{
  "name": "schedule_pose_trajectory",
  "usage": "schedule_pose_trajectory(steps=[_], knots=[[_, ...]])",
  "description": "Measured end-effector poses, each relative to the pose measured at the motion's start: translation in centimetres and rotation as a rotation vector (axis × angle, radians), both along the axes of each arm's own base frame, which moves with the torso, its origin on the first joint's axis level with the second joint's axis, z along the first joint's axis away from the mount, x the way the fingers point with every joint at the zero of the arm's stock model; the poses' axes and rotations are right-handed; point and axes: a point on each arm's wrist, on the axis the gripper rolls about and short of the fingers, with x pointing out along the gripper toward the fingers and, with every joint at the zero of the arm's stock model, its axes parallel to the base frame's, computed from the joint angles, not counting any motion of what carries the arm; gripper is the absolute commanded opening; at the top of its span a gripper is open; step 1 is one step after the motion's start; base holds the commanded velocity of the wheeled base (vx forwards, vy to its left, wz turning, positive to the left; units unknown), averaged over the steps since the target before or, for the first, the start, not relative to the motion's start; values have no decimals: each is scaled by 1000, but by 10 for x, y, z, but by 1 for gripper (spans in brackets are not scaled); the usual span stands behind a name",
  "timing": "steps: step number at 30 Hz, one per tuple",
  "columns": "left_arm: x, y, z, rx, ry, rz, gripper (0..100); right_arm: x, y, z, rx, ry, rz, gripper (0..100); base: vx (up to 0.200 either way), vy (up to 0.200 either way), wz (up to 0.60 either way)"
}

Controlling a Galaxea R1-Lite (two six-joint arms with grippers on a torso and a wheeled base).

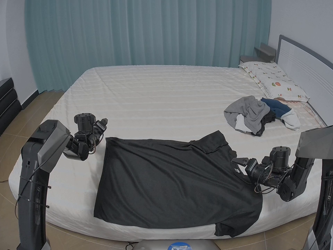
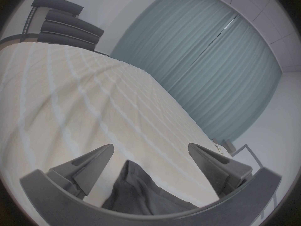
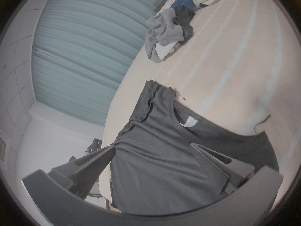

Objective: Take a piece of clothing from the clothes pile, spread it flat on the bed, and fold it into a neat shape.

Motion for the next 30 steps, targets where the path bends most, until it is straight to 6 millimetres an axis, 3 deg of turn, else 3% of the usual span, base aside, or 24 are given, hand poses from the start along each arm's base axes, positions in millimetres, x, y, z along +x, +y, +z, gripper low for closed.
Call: schedule_pose_trajectory(steps=[7,21,30], knots=[[-39,0,0,-57,110,-47,100,19,9,6,-35,-20,-55,100,0,0,0],[-157,-14,-19,-209,236,-125,100,111,59,28,-106,-51,-121,100,0,0,0],[-191,-18,-18,-254,161,-149,100,148,76,4,-169,17,-110,100,0,0,0]])
